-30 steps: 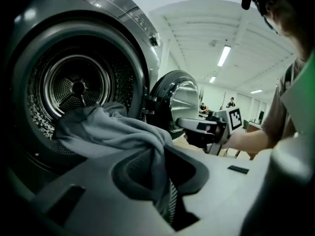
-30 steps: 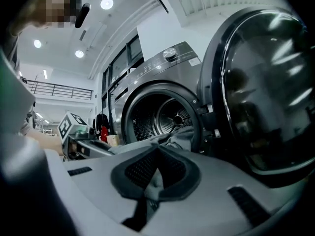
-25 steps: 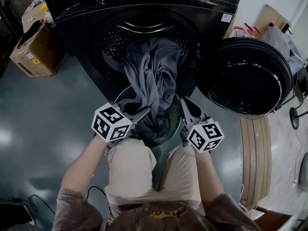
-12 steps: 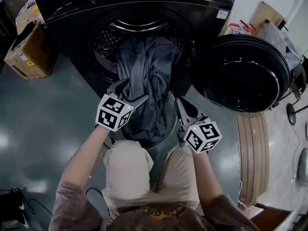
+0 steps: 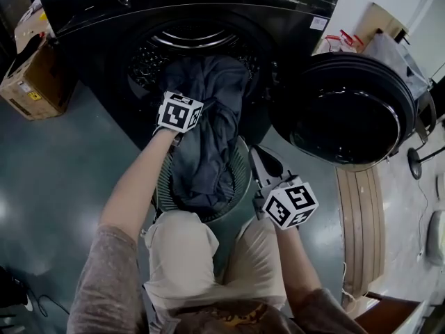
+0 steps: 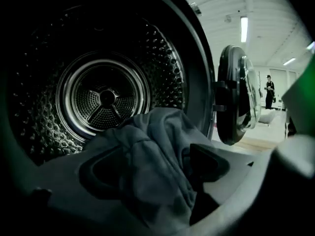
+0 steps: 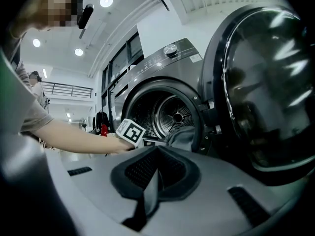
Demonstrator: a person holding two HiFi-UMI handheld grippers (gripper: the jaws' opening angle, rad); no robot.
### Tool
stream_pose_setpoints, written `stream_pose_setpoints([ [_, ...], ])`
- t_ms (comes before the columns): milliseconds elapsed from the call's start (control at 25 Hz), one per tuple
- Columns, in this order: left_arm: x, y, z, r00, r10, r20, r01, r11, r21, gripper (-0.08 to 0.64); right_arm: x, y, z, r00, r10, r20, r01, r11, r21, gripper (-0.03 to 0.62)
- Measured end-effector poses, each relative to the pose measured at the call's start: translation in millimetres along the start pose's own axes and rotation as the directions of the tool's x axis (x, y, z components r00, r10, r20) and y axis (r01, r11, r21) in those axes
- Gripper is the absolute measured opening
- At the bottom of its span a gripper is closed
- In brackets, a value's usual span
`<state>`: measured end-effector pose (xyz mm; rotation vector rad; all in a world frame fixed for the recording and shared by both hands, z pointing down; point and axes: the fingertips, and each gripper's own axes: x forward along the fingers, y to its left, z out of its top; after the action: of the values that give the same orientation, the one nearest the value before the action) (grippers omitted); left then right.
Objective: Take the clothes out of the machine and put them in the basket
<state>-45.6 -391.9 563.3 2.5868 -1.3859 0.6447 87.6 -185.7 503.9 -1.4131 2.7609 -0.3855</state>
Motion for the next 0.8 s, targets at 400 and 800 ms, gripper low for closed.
stream_pose_setpoints([
  [400, 36.7, 13.5, -38.9, 0.988, 0.004, -0.152, -0.02, 0.995, -0.102, 0.149, -3.4, 1.9, 2.8, 1.0, -0.015, -0.001, 0.015, 1.0, -0.011, -0.003],
  [800, -36.0, -38.4, -14.4, 0.976, -0.218, -0.01, 0.215, 0.968, -0.133, 0.046, -5.7, 3.5, 5.6, 1.0, -0.008, 0.0, 0.008, 1.0, -0.024, -0.003],
])
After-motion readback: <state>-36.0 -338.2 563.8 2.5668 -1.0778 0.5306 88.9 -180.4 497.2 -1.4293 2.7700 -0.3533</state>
